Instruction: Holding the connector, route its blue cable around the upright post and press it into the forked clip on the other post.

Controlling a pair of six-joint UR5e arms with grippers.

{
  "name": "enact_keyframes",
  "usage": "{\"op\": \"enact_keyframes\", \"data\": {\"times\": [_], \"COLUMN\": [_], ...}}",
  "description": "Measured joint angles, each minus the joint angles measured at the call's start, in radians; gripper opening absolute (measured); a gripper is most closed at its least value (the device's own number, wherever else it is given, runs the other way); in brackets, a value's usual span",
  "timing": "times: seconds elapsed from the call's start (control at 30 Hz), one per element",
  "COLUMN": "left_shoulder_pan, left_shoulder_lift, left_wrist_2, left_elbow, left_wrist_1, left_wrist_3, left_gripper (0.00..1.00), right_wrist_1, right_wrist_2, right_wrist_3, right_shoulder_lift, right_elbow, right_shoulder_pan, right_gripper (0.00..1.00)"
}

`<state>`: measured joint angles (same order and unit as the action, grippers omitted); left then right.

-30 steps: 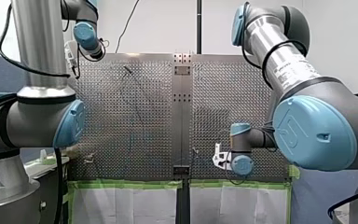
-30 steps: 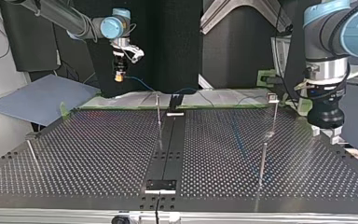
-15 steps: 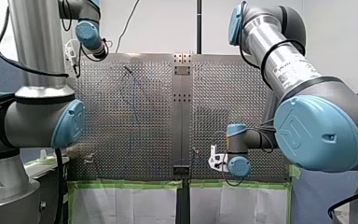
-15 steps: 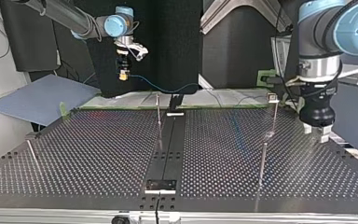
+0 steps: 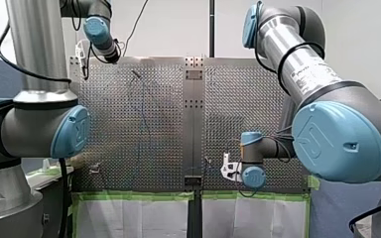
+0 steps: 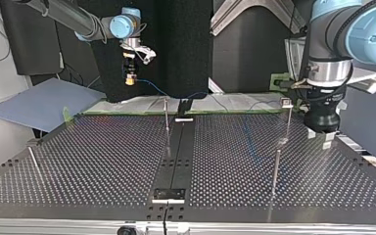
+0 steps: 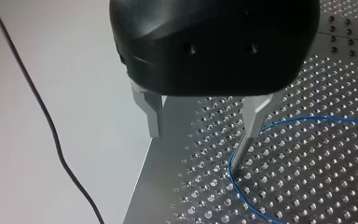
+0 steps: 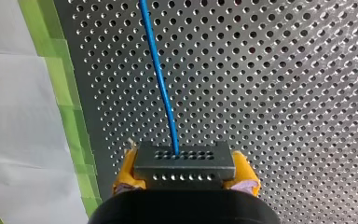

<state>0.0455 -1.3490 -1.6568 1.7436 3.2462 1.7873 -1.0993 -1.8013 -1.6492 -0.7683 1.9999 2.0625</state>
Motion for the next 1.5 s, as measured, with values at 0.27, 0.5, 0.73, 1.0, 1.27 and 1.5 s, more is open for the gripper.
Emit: {"op": "enact_keyframes", "data": {"times": [0.27,0.5,0.73,1.0,1.27,1.5], "left_shoulder_pan": [-0.003,-0.019,-0.032,-0.044,-0.053,-0.061], "left_shoulder_lift": [0.035,0.008,0.007,0.011,0.012,0.013], "left_wrist_2": [-0.012,-0.017,-0.036,-0.039,-0.039,-0.040], "left_elbow": [-0.021,-0.020,-0.020,-0.020,-0.019,-0.017], "left_wrist_1": [0.070,0.135,0.201,0.262,0.268,0.266], "left_wrist_3": [-0.041,-0.031,-0.011,0.003,0.006,0.018], "left_gripper": [0.85,0.85,0.85,0.85,0.85,0.85], "right_wrist_1": [-0.005,-0.005,-0.005,-0.005,-0.005,-0.004], "right_wrist_2": [0.006,0.011,0.011,0.011,0.011,0.011], "right_wrist_3": [-0.004,-0.005,-0.005,-0.004,-0.003,-0.003], "right_shoulder_lift": [0.000,0.000,0.000,0.000,0.000,0.000], "right_elbow": [0.000,0.000,0.000,0.000,0.000,0.000], "right_shoulder_pan": [0.000,0.000,0.001,0.003,0.007,0.009], "right_gripper": [0.00,0.00,0.00,0.00,0.00,0.00]}}
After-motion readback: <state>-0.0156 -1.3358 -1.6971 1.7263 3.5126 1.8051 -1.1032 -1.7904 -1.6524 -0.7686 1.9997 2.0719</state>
